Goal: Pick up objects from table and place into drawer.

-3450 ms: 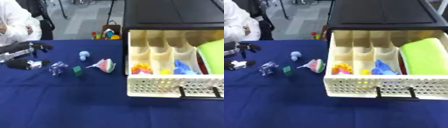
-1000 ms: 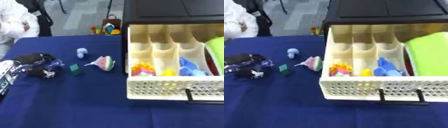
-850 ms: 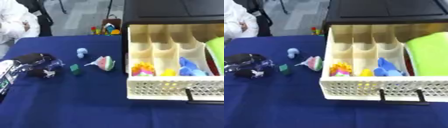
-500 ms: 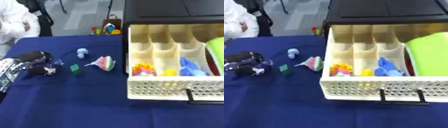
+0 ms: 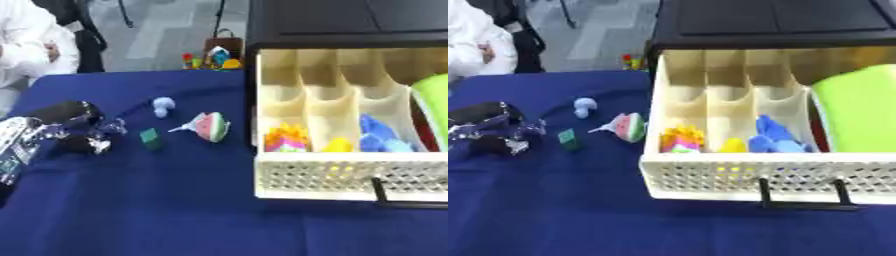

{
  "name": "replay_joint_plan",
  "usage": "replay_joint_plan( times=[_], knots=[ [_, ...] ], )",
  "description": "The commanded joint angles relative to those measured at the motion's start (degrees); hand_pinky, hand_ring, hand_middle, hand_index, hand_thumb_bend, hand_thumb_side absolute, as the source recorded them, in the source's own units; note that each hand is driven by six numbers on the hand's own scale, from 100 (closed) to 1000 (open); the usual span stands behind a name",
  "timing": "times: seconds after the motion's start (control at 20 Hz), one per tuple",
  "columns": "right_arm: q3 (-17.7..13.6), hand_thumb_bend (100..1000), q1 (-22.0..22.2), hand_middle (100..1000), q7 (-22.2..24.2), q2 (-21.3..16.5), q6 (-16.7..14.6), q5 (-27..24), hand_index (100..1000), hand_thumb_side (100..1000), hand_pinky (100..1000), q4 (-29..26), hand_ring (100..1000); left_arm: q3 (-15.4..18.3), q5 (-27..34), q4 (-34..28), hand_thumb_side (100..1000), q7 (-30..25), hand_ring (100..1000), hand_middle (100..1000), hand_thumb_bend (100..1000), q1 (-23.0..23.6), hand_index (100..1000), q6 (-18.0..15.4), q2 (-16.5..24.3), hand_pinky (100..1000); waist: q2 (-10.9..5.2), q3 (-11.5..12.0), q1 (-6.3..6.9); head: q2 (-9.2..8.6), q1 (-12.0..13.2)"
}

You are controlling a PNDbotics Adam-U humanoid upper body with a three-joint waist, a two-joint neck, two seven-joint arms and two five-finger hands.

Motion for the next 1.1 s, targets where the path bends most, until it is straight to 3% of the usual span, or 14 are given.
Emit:
replay_joint_plan(
  times=[0.05, 0.55, 1.1],
  knots=[
    [-0.4, 100, -0.24, 520, -4.39, -0.77, -4.12, 0.35, 744, 1000, 647, -0.56, 696, 0.48, -1.08, -0.22, 396, 2.29, 633, 508, 100, -0.05, 551, 0.47, 1.63, 485, -1.1, -0.01, -0.22, -0.49, 0.11],
    [-0.48, 100, 0.1, 518, -4.59, -0.73, -3.87, 0.16, 743, 1000, 646, -0.56, 696, 0.19, 0.55, -1.37, 342, 3.2, 614, 503, 100, -0.03, 543, 0.15, 2.19, 457, -1.85, 0.23, -0.22, -0.18, 0.02],
    [-0.63, 100, 1.1, 519, -4.92, -1.04, -3.11, -0.07, 742, 1000, 645, -0.56, 694, 0.22, 7.21, -7.39, 280, 2.32, 605, 488, 100, 1.21, 525, 0.26, 5.0, 453, -4.26, 1.06, -0.05, 1.08, -0.63]
  ],
)
